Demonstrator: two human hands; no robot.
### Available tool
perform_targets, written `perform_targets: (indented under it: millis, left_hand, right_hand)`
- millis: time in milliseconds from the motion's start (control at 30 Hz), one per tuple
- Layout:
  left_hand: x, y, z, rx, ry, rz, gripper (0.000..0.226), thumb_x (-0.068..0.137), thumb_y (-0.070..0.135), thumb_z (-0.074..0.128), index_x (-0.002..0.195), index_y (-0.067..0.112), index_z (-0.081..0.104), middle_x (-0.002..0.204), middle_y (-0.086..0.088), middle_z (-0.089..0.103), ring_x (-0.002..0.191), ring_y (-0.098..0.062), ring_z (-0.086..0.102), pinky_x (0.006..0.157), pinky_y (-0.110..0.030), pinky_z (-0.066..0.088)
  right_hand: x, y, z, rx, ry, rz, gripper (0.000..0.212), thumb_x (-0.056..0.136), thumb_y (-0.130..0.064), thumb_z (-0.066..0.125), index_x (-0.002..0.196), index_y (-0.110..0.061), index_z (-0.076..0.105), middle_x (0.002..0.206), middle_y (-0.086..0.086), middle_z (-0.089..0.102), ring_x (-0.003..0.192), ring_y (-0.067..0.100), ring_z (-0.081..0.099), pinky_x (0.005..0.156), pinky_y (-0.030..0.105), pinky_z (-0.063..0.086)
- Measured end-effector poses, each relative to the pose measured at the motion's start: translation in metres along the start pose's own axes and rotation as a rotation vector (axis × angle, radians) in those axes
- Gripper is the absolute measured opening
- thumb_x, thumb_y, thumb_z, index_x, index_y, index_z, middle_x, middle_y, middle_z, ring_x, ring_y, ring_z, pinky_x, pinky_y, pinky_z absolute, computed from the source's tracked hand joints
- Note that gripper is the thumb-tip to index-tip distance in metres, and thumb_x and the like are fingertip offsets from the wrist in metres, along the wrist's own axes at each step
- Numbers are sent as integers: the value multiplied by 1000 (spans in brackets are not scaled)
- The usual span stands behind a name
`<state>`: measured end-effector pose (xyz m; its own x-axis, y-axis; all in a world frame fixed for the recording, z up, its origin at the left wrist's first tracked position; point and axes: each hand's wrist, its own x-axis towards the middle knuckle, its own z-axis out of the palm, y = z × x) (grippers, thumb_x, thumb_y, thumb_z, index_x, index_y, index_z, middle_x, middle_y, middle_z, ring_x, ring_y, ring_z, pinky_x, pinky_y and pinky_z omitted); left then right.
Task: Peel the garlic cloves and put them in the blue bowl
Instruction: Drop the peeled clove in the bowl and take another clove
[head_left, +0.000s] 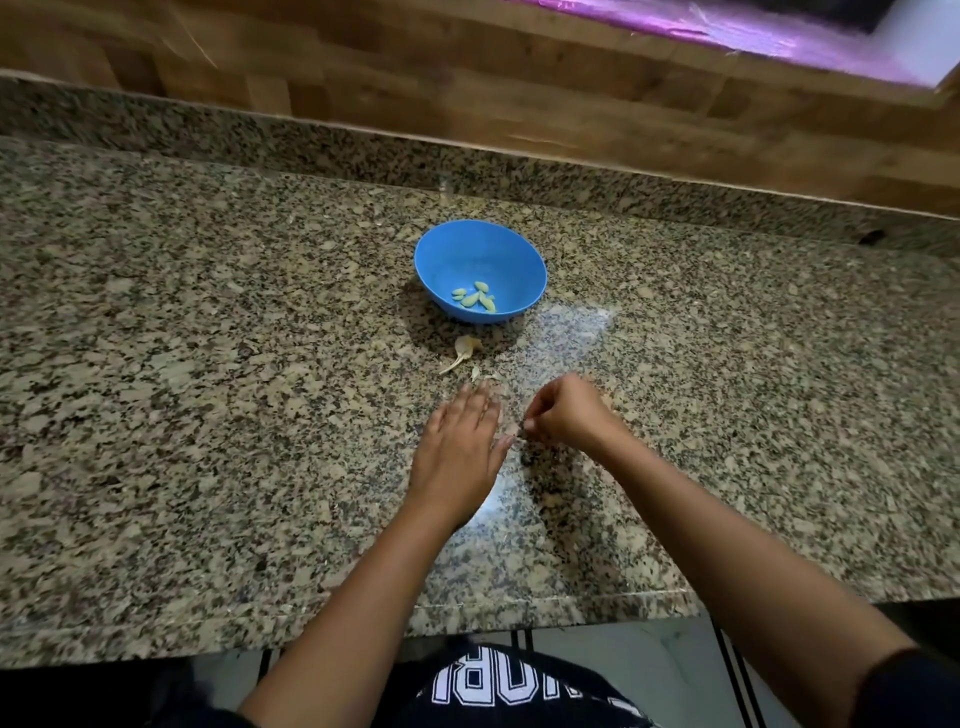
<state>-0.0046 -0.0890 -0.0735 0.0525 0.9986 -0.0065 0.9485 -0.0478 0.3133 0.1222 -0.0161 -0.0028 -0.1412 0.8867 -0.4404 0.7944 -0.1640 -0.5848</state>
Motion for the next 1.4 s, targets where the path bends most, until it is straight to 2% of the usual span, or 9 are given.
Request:
perform_targets:
  millis: [200,300,733,800,900,1000,1067,1200,1400]
  left_hand:
    - [0,0,1,24,-17,-2,56,101,44,13,151,19,7,159,1,3,146,-14,-6,117,-35,-3]
    - [2,-1,1,24,-9,-3,55,101,43,15,151,19,9,159,1,5,146,-14,-4,117,-35,-2]
    - [0,0,0,-31,46,8,56,101,44,22,150,19,17,158,1,12,146,-14,2,117,-33,1]
    - [1,-1,2,-25,54,20,54,101,44,22,150,20,18,158,2,14,146,-14,3,117,-34,2]
    - [0,-1,-1,-191,95,21,44,101,38,33,141,23,40,150,6,34,143,-12,19,115,-27,5]
    - [3,6,-17,-765,101,-148,20,94,24,56,110,18,66,108,7,65,103,-10,57,89,-6,36]
    - [6,12,-26,-1134,72,-273,6,87,14,65,92,16,68,87,6,67,84,-10,63,71,-11,49]
    - [14,16,-31,-1328,67,-360,12,82,3,69,80,15,66,80,-2,69,76,-12,65,69,-21,55]
    - [27,17,-34,-1260,98,-280,27,78,-5,68,74,17,52,77,-3,59,74,-14,57,73,-32,51]
  right_hand:
    - [16,-22,-2,-255,-85,4,9,81,-1,66,90,-2,66,82,8,66,63,11,61,47,17,48]
    - [14,-26,8,-411,37,-133,11,84,2,59,77,-7,61,81,7,63,76,19,62,68,29,56]
    - [-19,33,32,-337,247,-440,11,83,5,56,86,-2,63,89,6,59,81,21,55,71,28,48]
    - [-14,29,25,-153,208,-314,14,83,7,57,86,-3,65,88,6,63,82,20,60,75,30,53]
    - [-13,29,15,442,82,-67,6,83,3,62,85,-2,66,84,10,68,82,24,67,73,29,57]
    - [-26,29,21,986,-1,79,9,85,6,58,91,4,63,84,15,68,73,22,67,65,26,58]
    - [-26,28,28,1234,-35,100,14,85,10,54,98,8,59,83,16,67,68,19,68,60,24,57]
    - [-28,24,31,1352,-113,72,13,86,10,52,94,6,61,79,13,68,65,15,68,63,22,57]
    - [-28,21,10,1229,-161,58,15,87,8,52,99,15,58,80,19,66,61,20,67,63,30,57]
